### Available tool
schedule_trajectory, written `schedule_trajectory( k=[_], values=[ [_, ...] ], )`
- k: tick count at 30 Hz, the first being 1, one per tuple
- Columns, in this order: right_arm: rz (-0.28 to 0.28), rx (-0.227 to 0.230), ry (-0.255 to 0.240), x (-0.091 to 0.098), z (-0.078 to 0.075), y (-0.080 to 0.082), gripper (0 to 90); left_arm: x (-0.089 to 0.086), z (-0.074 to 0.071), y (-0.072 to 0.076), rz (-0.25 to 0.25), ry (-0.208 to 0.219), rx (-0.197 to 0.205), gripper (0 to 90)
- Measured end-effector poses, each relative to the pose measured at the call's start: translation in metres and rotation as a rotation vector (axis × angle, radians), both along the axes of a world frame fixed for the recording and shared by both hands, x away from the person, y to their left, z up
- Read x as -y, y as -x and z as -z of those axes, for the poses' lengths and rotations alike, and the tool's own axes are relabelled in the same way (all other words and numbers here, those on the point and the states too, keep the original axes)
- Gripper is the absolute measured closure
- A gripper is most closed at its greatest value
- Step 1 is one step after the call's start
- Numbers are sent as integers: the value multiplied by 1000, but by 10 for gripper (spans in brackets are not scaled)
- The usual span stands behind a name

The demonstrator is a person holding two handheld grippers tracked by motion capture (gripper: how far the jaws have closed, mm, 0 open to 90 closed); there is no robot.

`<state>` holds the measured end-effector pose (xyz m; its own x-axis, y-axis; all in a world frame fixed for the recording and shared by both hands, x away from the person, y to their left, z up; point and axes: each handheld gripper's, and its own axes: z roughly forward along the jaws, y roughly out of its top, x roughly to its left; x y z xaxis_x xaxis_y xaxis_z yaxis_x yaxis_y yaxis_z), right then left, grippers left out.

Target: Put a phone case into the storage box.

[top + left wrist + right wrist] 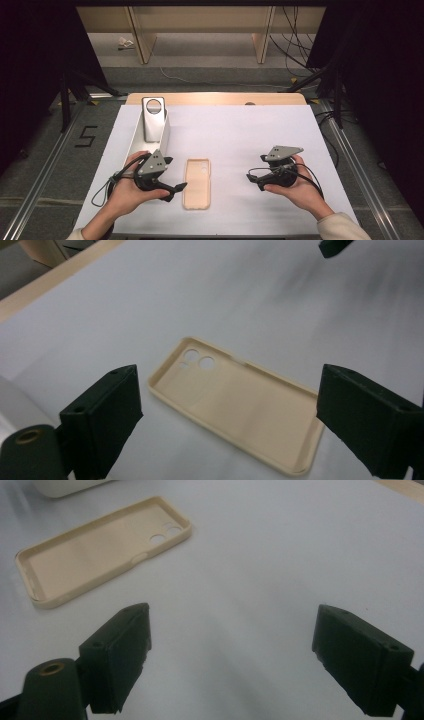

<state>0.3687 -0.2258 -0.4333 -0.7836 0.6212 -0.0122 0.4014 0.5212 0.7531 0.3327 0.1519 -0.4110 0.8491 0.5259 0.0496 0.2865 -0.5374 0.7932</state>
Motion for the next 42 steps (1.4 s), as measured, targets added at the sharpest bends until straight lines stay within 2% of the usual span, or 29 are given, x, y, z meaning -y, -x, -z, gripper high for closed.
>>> schedule_trajectory(
  k=[5,11,13,23,28,32,42],
  values=[
    [1,1,-3,0,0,0,168,11,5,2,76,-70,-23,152],
    [1,1,-5,0,0,0,168,27,15,4,174,-225,-37,160],
    [1,1,-4,0,0,0,168,32,19,4,200,-265,-49,166],
    [-5,0,-5,-2,1,-1,168,59,34,3,294,-394,-56,199],
    [-5,2,-5,-3,1,0,168,68,43,3,328,-503,-37,206],
    [-6,1,-6,-3,1,0,168,71,47,4,340,-520,-47,216],
    [-10,-3,-4,-4,1,0,168,75,51,3,358,-559,-42,251]
  ],
)
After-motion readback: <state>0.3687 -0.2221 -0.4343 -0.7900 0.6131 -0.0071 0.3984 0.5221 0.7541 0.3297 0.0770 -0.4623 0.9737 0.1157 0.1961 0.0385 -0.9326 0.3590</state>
